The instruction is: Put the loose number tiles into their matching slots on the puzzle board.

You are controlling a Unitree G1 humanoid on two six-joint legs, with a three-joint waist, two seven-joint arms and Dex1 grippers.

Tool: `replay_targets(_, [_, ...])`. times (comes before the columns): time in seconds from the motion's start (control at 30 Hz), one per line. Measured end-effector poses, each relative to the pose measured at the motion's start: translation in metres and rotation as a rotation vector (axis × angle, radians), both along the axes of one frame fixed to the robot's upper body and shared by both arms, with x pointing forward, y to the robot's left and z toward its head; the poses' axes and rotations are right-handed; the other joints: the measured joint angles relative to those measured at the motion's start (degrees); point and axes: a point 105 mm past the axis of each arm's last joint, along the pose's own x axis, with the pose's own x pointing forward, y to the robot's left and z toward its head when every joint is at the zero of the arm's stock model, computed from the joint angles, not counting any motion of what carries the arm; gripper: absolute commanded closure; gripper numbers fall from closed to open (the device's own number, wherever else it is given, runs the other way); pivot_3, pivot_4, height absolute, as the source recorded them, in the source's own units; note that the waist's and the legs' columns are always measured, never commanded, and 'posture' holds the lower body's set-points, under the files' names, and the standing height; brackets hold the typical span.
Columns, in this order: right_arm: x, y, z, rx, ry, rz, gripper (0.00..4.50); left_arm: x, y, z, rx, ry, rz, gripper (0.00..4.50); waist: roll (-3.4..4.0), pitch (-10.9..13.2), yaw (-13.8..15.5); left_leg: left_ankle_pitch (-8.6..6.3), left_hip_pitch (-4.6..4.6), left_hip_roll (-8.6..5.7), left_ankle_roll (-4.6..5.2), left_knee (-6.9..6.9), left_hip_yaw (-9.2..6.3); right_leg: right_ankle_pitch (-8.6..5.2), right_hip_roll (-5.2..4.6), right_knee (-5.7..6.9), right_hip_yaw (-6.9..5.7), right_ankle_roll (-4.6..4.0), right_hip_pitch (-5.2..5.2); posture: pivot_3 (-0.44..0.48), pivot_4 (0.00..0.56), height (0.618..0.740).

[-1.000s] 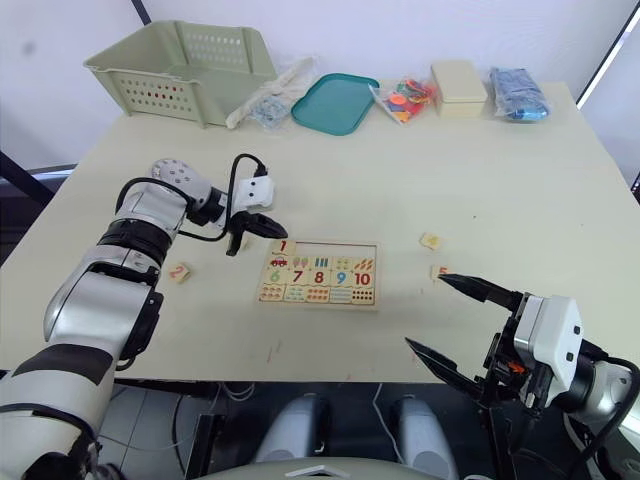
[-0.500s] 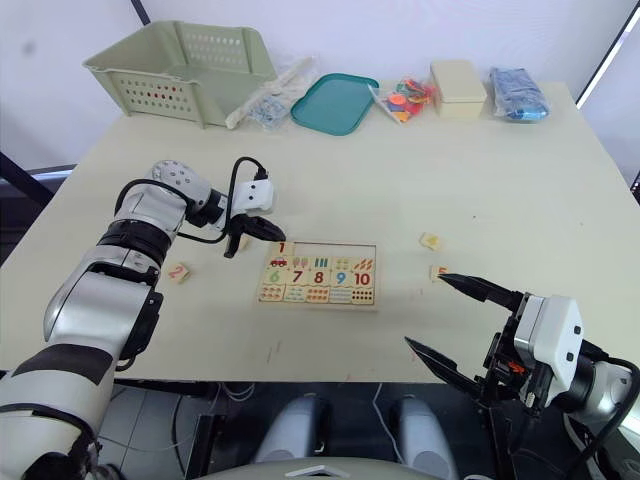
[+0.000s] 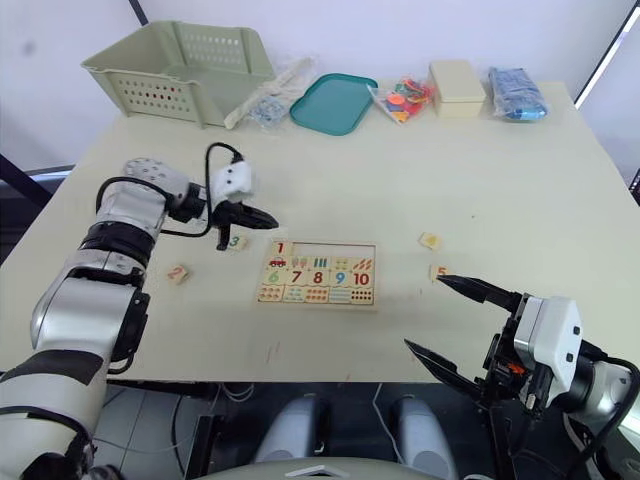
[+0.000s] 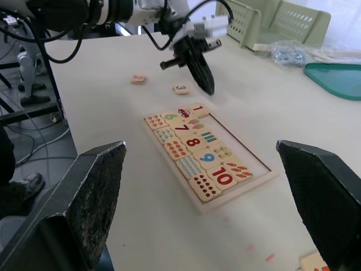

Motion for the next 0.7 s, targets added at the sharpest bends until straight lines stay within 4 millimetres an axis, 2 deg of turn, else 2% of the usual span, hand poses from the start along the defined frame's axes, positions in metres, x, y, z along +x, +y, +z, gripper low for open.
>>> replay_targets(0.23, [0.031,-0.002,0.007,0.065,-0.046,-0.045,0.00,-0.008,0.021,0.008,-0.312,-0.015,0.309,4.47,-0.01,0.00,-0.96,0.00,-0.01,0.03,-0.01,-0.01,-0.07,0.00,-0.04,0.03,-0.06,-0.01,0.00,0.000,0.150,0.740])
replay_targets(0.27, [0.039,-0.003,0.003,0.075,-0.039,-0.057,0.00,-0.013,0.026,0.010,-0.382,-0.017,0.395,4.47,0.00,0.00,-1.01,0.00,0.00,0.03,-0.01,0.00,-0.07,0.00,-0.08,0.06,-0.05,-0.01,0.00,0.000,0.150,0.740])
replay_targets(0.4, [0.058,-0.005,0.003,0.134,-0.051,-0.090,0.00,-0.032,0.030,0.010,-0.477,-0.034,0.544,4.47,-0.02,-0.01,-0.91,0.01,0.02,0.01,-0.01,0.02,-0.08,0.00,-0.11,0.11,-0.02,-0.01,-0.01,0.000,0.150,0.740])
replay_targets(0.53, [0.070,-0.006,-0.003,0.145,-0.047,-0.093,0.00,-0.045,0.035,0.011,-0.582,-0.107,0.675,4.47,-0.02,-0.01,-0.64,0.00,0.02,-0.03,-0.01,0.03,-0.08,0.00,-0.18,0.11,-0.03,0.00,0.00,0.000,0.150,0.740])
replay_targets(0.7, [0.078,-0.011,-0.010,0.147,-0.015,-0.080,0.00,-0.075,0.042,-0.006,-0.623,-0.150,0.791,4.47,-0.02,-0.02,-0.85,0.00,0.07,-0.02,-0.01,-0.02,-0.10,0.00,-0.18,0.12,0.03,-0.01,0.00,0.000,0.150,0.740])
